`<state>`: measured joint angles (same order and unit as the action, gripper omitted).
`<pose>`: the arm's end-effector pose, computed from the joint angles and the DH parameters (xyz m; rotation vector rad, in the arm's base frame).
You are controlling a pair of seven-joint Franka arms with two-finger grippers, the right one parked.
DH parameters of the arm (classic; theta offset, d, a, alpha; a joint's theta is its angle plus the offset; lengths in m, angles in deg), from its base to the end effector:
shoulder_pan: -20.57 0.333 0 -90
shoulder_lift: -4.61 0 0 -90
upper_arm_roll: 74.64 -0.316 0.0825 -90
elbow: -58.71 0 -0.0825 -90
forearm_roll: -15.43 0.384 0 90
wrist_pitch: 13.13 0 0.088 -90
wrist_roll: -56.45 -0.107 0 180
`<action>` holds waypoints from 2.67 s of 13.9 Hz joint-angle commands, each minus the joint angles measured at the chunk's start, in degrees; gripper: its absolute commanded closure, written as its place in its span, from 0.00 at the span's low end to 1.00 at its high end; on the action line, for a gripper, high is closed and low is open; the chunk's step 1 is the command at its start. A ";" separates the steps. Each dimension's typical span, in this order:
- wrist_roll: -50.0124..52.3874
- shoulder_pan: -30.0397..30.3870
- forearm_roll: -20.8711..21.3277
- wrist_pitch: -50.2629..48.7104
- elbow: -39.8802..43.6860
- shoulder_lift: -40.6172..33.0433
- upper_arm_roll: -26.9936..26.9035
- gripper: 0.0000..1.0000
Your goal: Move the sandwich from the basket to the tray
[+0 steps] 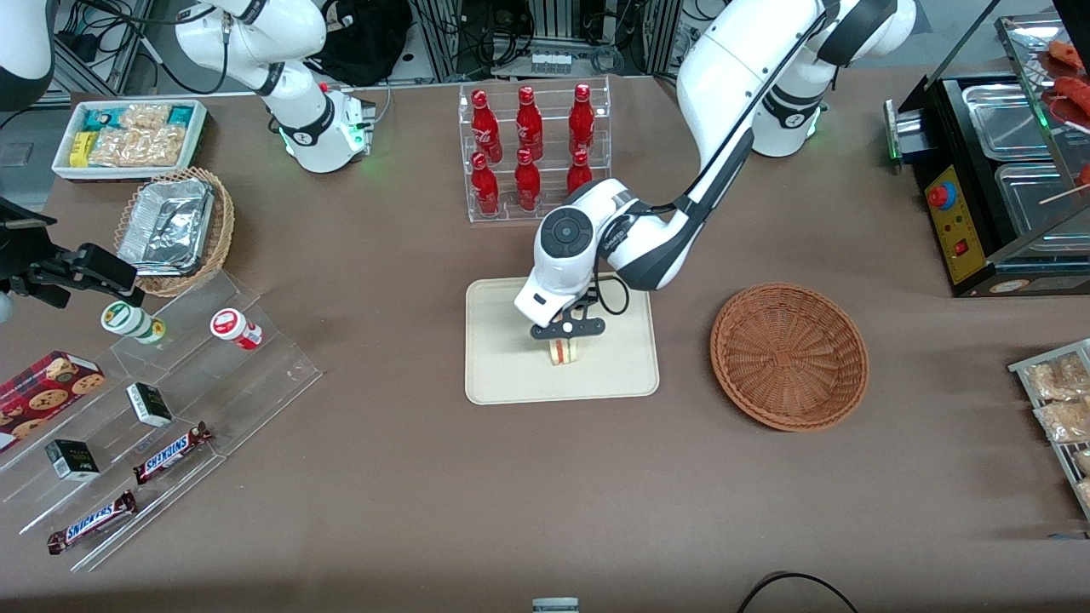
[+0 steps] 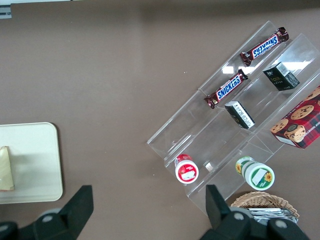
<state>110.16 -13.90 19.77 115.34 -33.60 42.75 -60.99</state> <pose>0.4788 -0.4989 0.2445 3.0918 0.1515 -0.1202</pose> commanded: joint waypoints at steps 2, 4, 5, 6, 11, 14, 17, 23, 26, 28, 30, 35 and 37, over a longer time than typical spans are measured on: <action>1.14 -0.25 0.58 -1.29 1.34 -2.35 -0.55 0.00; 1.31 0.28 0.40 -4.35 1.42 -6.39 -0.73 0.00; 1.40 1.33 0.31 -6.29 1.34 -8.42 -0.73 0.00; 1.40 2.56 0.23 -8.65 1.25 -11.13 -0.73 0.00; 0.44 12.30 -0.21 -26.30 1.16 -25.02 -0.73 0.00; -2.97 19.08 -0.30 -34.84 0.99 -30.83 -0.73 0.00; -12.19 25.23 -0.39 -40.21 0.98 -34.09 -0.73 0.00; -37.75 36.56 -0.13 -48.14 -0.59 -40.94 -0.82 0.00; -48.75 42.80 -0.39 -50.25 -1.39 -43.41 -0.64 0.00; -53.69 43.88 -1.35 -49.99 -0.95 -43.42 -1.08 0.00; -53.62 42.66 -1.88 -49.72 1.14 -42.19 -3.27 0.00; -55.02 38.88 -4.52 -47.89 3.18 -39.64 -4.24 0.00; -54.76 38.08 -4.26 -45.95 2.92 -39.72 -5.03 0.00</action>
<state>56.48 25.41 16.14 68.44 -32.04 2.24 -64.68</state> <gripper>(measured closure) 0.000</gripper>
